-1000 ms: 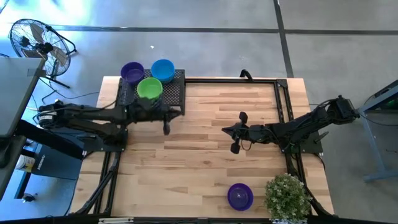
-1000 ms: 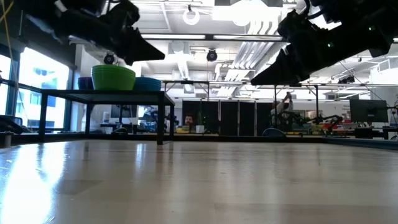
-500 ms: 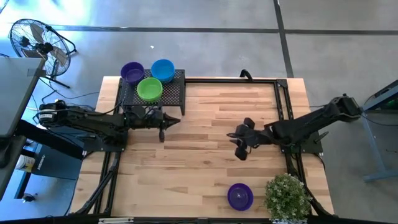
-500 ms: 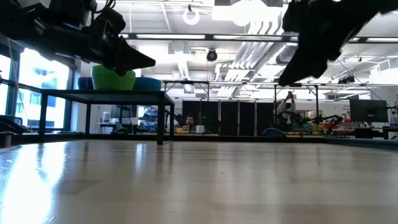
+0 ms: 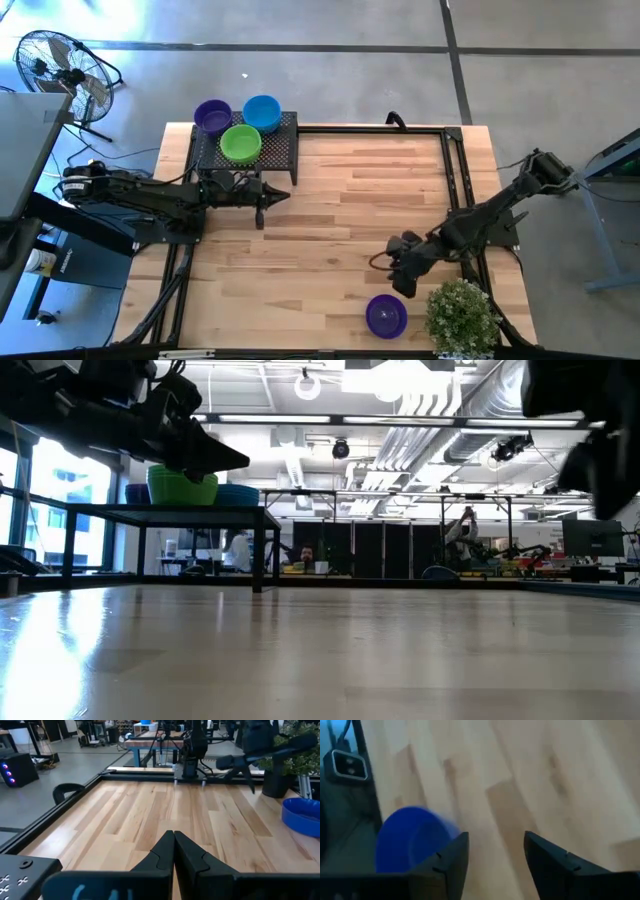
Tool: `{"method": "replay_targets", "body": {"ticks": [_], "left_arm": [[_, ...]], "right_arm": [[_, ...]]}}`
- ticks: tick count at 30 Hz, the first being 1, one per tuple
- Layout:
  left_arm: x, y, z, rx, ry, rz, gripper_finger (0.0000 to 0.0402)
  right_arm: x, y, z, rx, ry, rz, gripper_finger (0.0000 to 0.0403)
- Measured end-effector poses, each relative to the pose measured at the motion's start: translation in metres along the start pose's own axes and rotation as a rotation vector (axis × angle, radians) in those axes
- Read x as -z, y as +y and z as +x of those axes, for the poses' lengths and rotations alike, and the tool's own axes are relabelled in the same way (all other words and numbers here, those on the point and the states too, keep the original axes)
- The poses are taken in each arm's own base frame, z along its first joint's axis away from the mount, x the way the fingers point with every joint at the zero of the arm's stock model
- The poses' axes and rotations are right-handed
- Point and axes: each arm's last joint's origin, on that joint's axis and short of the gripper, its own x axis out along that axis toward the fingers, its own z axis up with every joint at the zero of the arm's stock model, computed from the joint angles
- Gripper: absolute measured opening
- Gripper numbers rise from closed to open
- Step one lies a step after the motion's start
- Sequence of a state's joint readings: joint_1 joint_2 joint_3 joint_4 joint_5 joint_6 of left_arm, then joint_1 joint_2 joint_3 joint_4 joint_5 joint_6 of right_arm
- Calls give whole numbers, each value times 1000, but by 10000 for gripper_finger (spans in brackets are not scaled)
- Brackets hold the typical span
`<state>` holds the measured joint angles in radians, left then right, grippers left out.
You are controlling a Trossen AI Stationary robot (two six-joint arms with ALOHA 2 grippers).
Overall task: Pick & Place Mini bowls
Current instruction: Stack the purple bowl on top of the purple bowl on the shelf
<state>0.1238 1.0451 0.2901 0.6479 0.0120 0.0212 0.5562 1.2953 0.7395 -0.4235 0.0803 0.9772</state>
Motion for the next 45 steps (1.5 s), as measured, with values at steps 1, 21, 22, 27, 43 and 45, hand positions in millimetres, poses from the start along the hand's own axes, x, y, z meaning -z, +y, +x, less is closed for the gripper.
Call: {"method": "replay_targets", "body": {"ticks": [1,21,22,27,43,45], "left_arm": [[0,0,0,0,0,0,0],[4,0,3,0,22,3,0],[4,0,3,0,24,3,0],[5,0,3,0,27,7,0],[8,-1,2,24,62,6,0],[8,-1,2,24,63,6,0]], "right_arm": [[2,2,2,-13,20,21,182],[14,17,64,-125,174,2,94],[14,17,64,-129,173,-3,80],[9,14,64,-136,172,-17,11],[-81,-23,41,-119,-117,-3,8],[-100,-34,40,-83,-169,-10,11]]}}
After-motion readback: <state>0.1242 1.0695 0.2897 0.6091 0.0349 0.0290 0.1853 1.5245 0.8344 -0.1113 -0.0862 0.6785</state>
